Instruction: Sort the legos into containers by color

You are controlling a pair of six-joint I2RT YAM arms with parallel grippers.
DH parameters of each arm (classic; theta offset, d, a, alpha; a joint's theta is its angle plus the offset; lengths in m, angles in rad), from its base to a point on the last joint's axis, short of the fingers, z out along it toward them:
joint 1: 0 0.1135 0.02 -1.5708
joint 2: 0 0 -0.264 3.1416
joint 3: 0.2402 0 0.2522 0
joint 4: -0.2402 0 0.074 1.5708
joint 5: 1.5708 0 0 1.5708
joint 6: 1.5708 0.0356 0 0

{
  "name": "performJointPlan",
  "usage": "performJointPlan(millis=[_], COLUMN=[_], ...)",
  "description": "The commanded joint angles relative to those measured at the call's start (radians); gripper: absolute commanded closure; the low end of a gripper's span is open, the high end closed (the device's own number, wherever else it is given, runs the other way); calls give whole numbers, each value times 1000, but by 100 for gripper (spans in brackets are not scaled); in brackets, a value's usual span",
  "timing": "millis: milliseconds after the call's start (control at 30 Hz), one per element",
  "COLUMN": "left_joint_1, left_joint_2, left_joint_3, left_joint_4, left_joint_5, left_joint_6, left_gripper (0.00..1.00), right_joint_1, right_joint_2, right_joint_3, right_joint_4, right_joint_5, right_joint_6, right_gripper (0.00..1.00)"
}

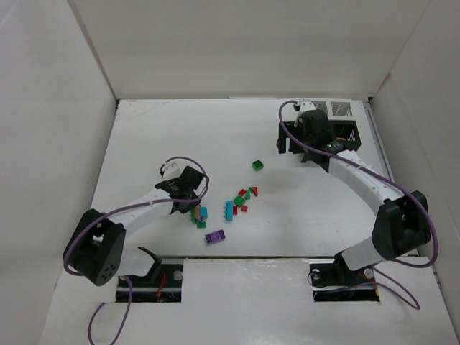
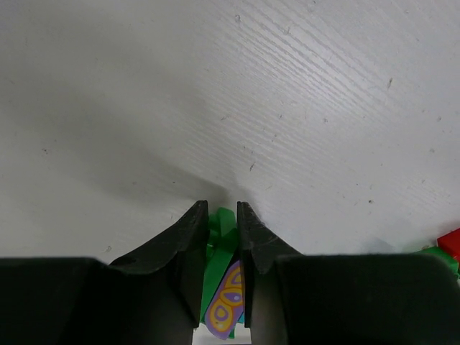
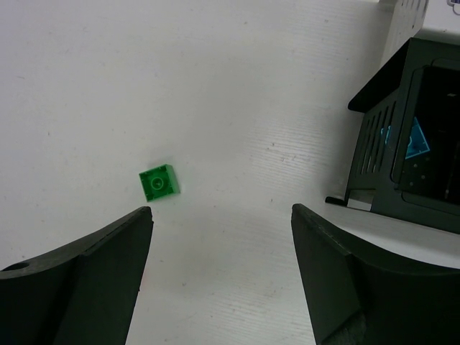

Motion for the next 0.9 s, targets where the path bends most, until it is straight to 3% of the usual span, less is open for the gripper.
performJointPlan(millis=[0, 67, 433, 533, 567, 700, 867], left_joint_1=[-17, -17, -89, -99, -99, -99, -99], left_joint_2=[-40, -51, -109, -150, -164, -247, -307], left_joint_3=[7, 18, 220, 257, 272, 272, 272], left_joint_4=[-38, -47, -61, -13, 38, 227, 385], left_joint_5=[-26, -37, -202, -225, -225, -123, 15], left_joint_6=[-3, 11, 167, 276, 304, 485, 592], left_gripper=[92, 100, 100, 100, 100, 100, 100], right_joint_1=[-7, -7, -7, 3, 3, 23, 118], right_joint_2=[-2, -2, -22, -80, -96, -146, -125], right_joint_3=[47, 47, 37, -5, -18, -69, -57], right_joint_4=[8, 8, 17, 82, 120, 203, 310], right_joint_5=[15, 15, -56, -213, -369, -647, -774], right_joint_6=[-1, -1, -33, -129, -166, -251, -188], right_gripper=[18, 18, 19, 19, 19, 18, 15])
